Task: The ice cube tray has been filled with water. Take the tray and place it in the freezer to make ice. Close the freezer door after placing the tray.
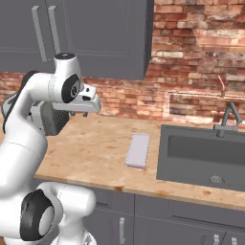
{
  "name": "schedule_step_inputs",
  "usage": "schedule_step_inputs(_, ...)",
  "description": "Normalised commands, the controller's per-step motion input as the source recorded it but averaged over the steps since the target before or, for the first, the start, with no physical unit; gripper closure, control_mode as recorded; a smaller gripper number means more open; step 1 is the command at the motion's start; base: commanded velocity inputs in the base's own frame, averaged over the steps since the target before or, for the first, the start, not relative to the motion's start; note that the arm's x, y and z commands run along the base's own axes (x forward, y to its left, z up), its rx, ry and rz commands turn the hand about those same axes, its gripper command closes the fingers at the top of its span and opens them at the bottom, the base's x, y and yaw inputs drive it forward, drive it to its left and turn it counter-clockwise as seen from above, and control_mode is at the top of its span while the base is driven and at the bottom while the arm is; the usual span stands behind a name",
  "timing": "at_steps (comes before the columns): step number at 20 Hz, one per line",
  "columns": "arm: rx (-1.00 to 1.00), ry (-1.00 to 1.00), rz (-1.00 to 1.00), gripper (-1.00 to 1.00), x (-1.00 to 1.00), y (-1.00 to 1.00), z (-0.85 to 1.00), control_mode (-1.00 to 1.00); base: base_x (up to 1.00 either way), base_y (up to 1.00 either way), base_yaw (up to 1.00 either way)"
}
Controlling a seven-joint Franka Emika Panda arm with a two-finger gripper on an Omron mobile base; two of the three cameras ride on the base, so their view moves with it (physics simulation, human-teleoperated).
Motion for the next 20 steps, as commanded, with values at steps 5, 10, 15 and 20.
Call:
schedule_step_inputs(5, 0.0, 0.0, -0.04, -1.0, -0.07, -0.06, -0.03, -1.0, 0.0, 0.0, 0.0)
schedule_step_inputs(10, 0.07, -0.09, -0.01, -1.0, -0.02, -0.61, -0.24, -1.0, 0.0, 0.0, 0.0)
schedule_step_inputs(15, 0.07, -0.04, 0.0, -1.0, -0.01, -0.58, -0.29, -1.0, 0.0, 0.0, 0.0)
schedule_step_inputs(20, 0.01, 0.0, 0.0, -1.0, 0.0, -0.34, -0.16, -1.0, 0.0, 0.0, 0.0)
